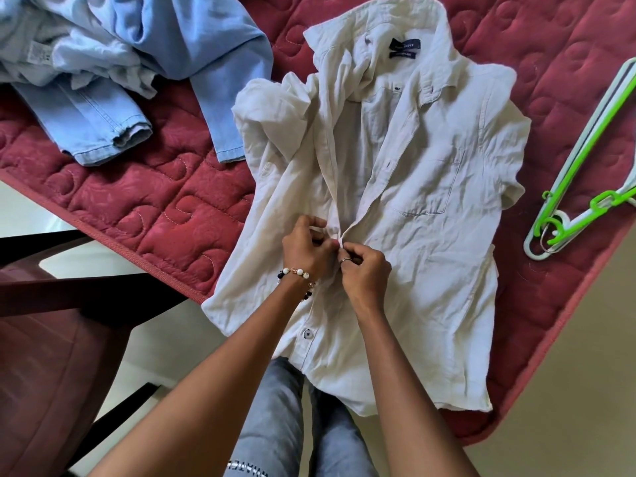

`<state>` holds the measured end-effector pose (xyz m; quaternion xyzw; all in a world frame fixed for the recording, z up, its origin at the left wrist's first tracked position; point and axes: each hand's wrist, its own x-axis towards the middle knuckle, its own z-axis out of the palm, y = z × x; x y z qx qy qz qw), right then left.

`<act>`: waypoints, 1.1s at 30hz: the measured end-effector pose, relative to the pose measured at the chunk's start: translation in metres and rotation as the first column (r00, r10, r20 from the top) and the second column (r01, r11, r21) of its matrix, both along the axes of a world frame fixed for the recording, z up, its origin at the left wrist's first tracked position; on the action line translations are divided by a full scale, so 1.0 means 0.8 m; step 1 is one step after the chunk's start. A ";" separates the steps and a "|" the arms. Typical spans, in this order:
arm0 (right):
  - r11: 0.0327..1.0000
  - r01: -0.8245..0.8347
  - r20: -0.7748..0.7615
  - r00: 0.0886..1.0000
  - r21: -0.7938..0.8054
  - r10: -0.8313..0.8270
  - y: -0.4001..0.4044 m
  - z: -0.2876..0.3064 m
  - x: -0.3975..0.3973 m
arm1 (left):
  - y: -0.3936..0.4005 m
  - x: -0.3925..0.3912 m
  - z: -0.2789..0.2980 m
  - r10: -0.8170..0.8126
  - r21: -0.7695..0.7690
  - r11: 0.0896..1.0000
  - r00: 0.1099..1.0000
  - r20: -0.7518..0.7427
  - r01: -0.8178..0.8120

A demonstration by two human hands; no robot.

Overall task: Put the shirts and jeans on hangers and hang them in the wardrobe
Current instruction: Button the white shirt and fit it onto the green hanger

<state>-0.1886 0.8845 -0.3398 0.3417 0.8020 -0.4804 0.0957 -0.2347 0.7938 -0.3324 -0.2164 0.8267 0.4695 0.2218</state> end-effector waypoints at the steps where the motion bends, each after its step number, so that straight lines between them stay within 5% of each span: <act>1: 0.999 0.024 -0.008 1.000 -0.026 -0.025 0.001 0.002 0.001 | -0.001 -0.001 0.000 -0.023 0.004 1.000 1.000 -0.003 0.023; 12: 0.960 0.092 0.049 0.995 -0.263 -0.081 0.018 -0.005 -0.004 | -0.007 -0.016 -0.004 -0.310 -0.103 0.947 0.950 -0.034 0.305; 22: 0.997 -0.075 -0.092 0.993 0.024 0.077 0.009 -0.002 -0.011 | 0.005 -0.021 -0.005 -0.197 -0.160 0.965 0.978 0.074 0.206; 33: 0.974 0.051 0.034 0.998 -0.220 -0.044 0.015 -0.006 -0.015 | 0.021 -0.018 -0.002 0.027 -0.106 0.994 0.989 0.145 -0.012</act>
